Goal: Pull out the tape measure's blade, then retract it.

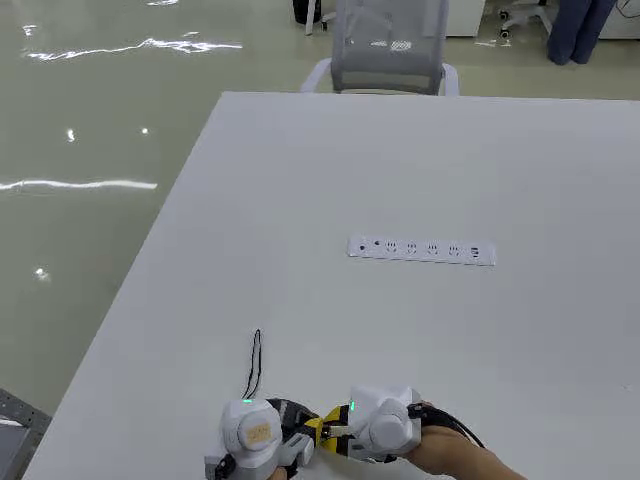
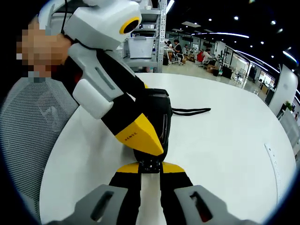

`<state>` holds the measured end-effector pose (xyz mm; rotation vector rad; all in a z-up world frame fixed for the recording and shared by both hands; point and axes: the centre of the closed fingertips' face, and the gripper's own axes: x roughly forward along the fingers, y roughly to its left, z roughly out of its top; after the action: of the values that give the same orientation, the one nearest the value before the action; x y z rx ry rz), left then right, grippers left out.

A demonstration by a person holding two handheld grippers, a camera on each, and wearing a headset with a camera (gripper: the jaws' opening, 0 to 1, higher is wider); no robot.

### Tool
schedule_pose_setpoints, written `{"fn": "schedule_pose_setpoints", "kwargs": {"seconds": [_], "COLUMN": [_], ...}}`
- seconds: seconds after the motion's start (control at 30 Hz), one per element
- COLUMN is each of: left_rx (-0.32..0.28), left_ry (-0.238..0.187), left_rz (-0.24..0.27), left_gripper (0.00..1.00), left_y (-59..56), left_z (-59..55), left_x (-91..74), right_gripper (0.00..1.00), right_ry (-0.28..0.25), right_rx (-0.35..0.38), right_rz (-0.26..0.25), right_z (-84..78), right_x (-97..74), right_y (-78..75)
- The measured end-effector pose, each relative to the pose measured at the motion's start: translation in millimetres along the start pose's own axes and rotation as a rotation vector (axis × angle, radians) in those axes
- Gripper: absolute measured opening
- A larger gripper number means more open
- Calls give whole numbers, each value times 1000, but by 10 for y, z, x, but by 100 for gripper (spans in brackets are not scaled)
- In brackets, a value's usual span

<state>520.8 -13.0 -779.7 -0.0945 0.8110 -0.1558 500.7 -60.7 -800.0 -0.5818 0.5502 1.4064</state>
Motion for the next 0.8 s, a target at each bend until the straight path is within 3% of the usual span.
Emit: {"fn": "schedule_pose_setpoints", "kwargs": {"seconds": [0.8], "left_rx": [15], "left_ry": [18], "left_rz": [17], "left_gripper": [61], "left_y": [-38], "left_z": [-67], "left_x": [34], "right_gripper": [14], "right_ry": [15], "right_rx": [0], "right_rz": [-19], "right_z": [-90], "right_x": [73], "right_y": [11]}}
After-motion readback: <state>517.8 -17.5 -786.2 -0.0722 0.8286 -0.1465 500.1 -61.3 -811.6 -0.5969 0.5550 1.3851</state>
